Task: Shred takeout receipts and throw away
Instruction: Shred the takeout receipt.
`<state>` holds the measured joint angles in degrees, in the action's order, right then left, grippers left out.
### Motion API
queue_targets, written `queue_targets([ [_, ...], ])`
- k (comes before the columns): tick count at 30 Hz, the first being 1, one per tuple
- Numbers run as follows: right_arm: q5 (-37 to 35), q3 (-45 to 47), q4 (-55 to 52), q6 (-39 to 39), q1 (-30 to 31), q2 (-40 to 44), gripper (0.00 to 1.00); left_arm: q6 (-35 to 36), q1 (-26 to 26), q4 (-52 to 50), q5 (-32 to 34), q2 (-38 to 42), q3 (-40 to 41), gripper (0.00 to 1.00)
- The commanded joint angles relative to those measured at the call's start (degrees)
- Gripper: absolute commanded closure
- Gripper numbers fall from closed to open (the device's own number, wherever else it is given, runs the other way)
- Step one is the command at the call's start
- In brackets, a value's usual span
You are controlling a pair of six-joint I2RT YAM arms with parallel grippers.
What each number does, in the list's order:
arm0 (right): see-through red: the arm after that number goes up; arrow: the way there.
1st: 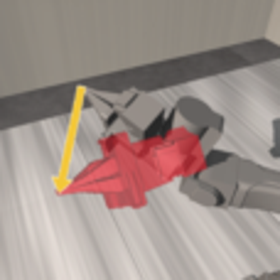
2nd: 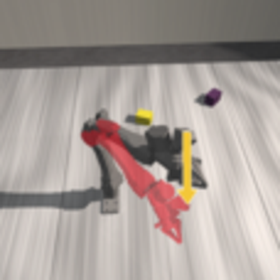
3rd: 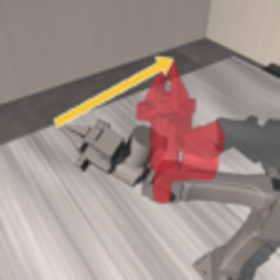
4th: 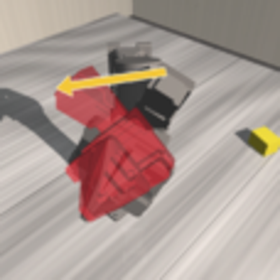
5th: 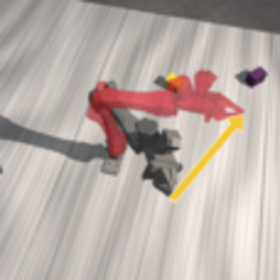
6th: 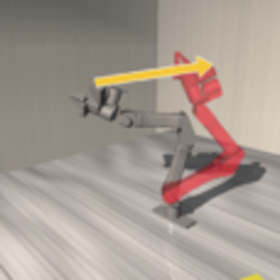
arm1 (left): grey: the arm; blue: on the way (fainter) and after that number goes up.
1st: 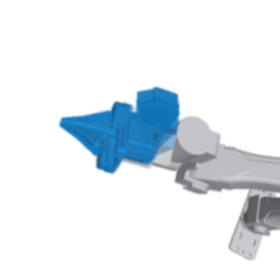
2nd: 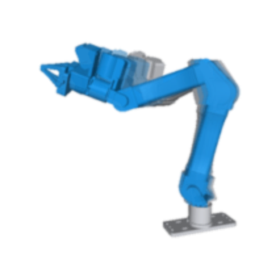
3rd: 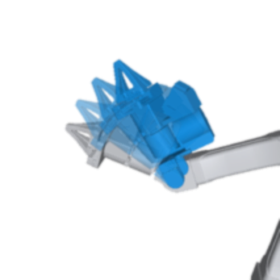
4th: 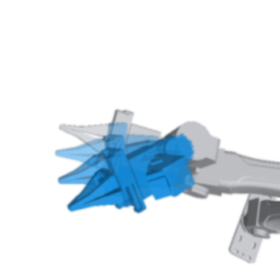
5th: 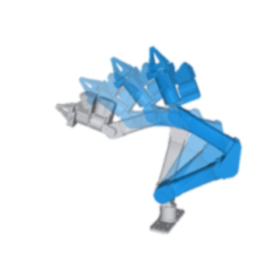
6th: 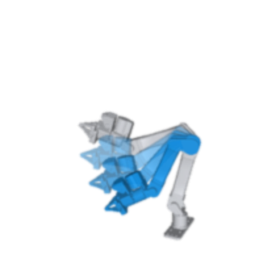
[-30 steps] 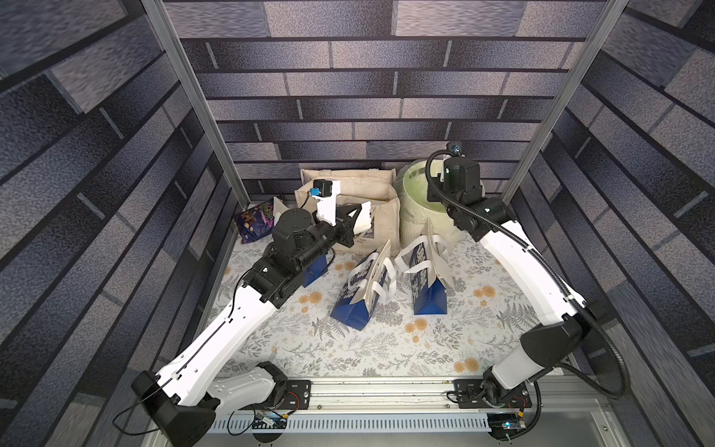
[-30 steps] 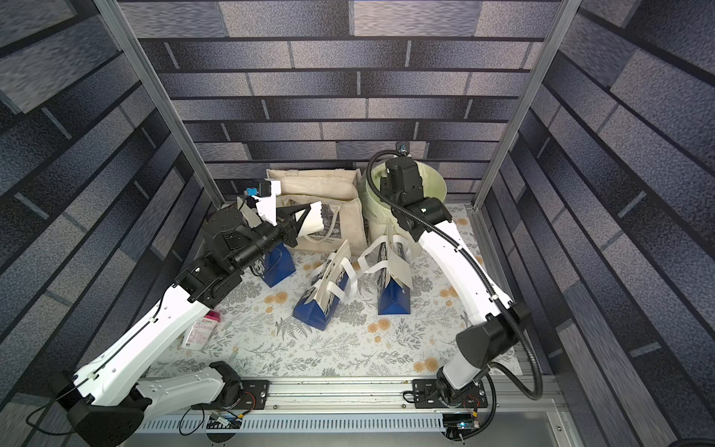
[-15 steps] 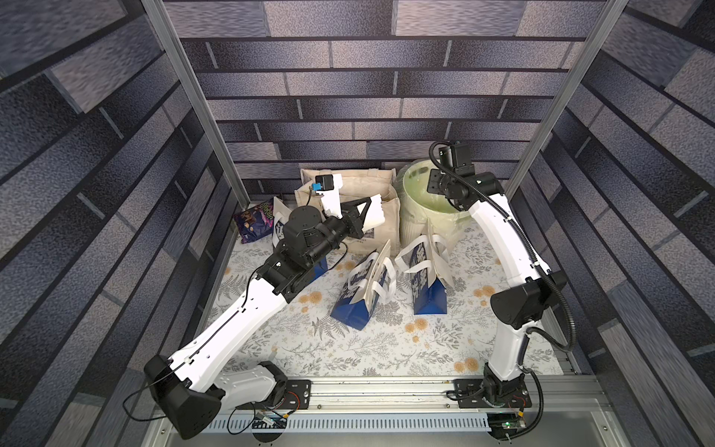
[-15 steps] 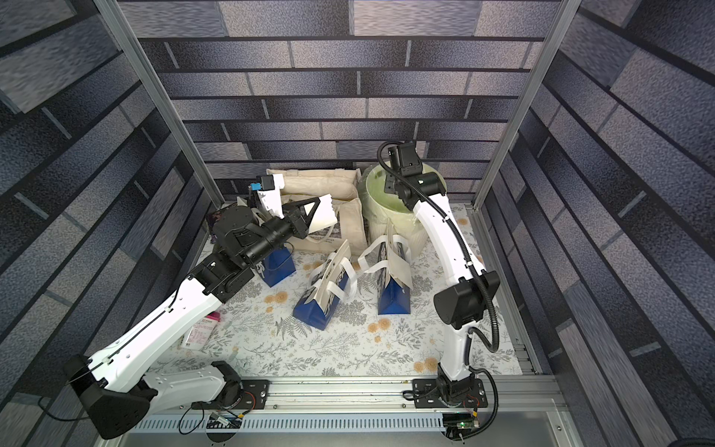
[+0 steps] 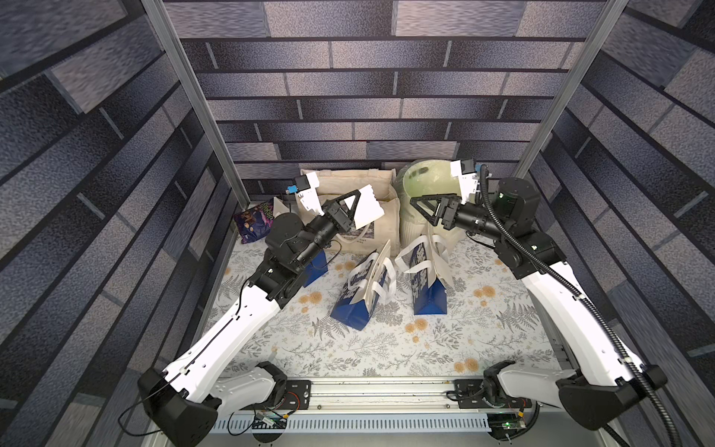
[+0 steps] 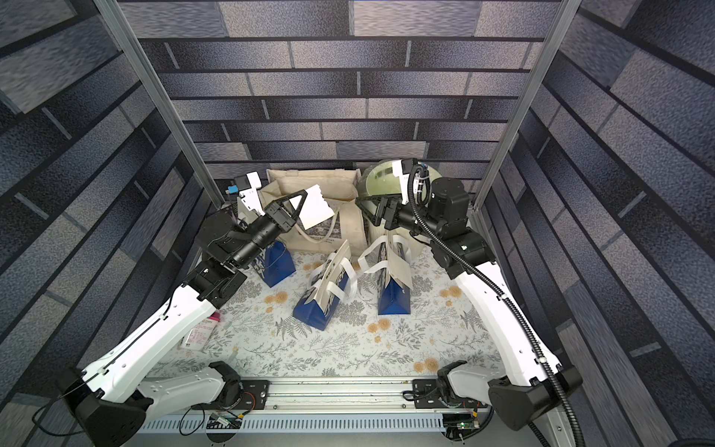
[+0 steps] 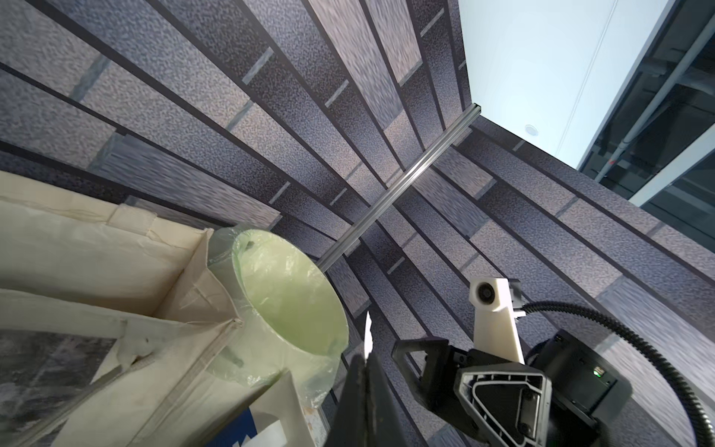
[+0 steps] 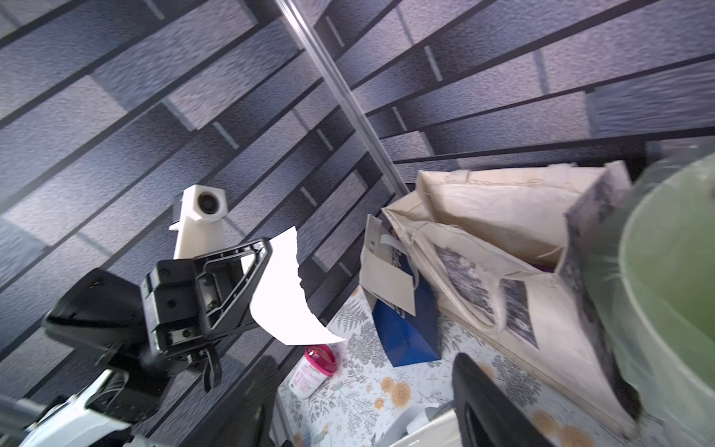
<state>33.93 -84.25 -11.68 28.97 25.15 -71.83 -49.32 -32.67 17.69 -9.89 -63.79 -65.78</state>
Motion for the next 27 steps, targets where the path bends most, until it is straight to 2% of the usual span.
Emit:
queue_targets([
  [1,7.84,1.63,12.73,6.16,2.74,-2.29,0.23,-5.97,0.22,6.96,-4.52,2.09,1.71,1.00],
  [6,12.37,2.73,22.05,14.86,4.12,-5.36,0.20,-9.13,-0.02,10.20,-6.37,1.70,2.33,1.00],
  [8,13.83,3.89,29.04,20.27,4.71,-6.22,0.21,-9.07,-0.29,10.11,-5.94,1.61,2.43,1.00],
  [10,15.03,3.89,31.21,22.58,5.33,-7.15,0.24,-9.39,-0.21,10.49,-5.43,1.52,2.71,1.00],
  [16,16.02,4.20,35.66,26.61,6.21,-9.05,0.45,-10.53,0.06,11.84,-5.01,0.53,2.61,1.00],
  [22,17.04,2.87,35.09,26.75,7.63,-10.99,0.50,-11.02,0.08,12.66,-4.52,-0.60,2.20,1.00],
  [27,17.06,2.46,35.22,26.86,7.81,-11.68,0.74,-11.19,0.16,12.86,-3.91,-0.81,2.33,1.00],
])
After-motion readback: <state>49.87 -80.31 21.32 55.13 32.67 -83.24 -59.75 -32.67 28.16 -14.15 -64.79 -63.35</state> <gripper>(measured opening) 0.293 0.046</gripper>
